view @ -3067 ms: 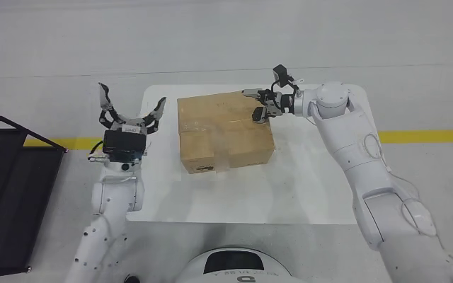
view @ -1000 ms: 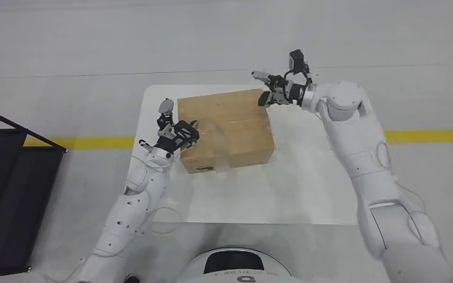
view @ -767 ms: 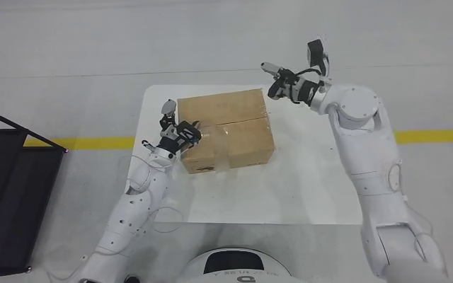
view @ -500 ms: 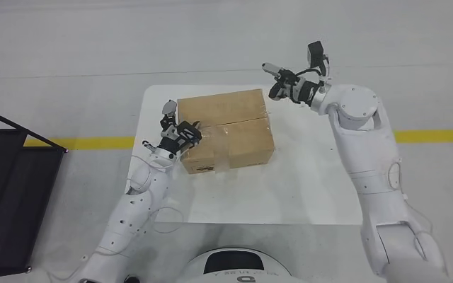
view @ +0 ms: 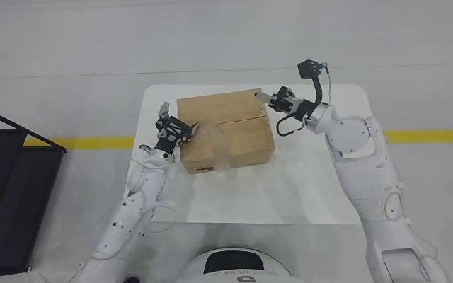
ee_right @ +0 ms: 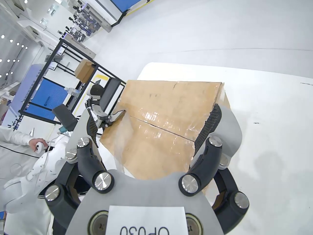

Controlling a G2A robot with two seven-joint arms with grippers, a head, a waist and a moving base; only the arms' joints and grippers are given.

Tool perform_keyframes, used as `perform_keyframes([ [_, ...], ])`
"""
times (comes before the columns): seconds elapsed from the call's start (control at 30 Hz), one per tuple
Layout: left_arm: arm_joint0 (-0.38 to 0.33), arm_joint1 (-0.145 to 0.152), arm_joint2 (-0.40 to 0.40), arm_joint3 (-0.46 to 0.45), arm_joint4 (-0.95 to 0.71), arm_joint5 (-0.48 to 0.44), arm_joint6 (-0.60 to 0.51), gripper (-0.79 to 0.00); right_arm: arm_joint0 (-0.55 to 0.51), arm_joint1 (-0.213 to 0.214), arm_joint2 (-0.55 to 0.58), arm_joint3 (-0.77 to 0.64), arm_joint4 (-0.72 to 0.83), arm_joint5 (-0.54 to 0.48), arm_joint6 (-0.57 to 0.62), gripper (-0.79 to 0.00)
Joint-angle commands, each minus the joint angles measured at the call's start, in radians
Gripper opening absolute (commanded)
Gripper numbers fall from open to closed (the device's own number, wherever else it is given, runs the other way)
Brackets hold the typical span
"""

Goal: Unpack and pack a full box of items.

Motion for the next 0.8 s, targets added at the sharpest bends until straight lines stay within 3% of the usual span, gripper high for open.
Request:
perform_keyframes([
  [0.0,-0.005,0.002,0.002,0.003,0.031,-0.019,-0.023,0.0,0.0,0.0,0.0,0.0,0.001,0.0,0.0,0.0],
  [0.27,-0.075,-0.001,0.051,-0.005,0.117,-0.107,-0.112,0.0,0.0,0.0,0.0,0.0,0.001,0.0,0.0,0.0],
  [0.77,-0.181,-0.022,0.159,-0.013,0.182,-0.176,-0.184,0.0,0.0,0.0,0.0,0.0,0.001,0.0,0.0,0.0],
])
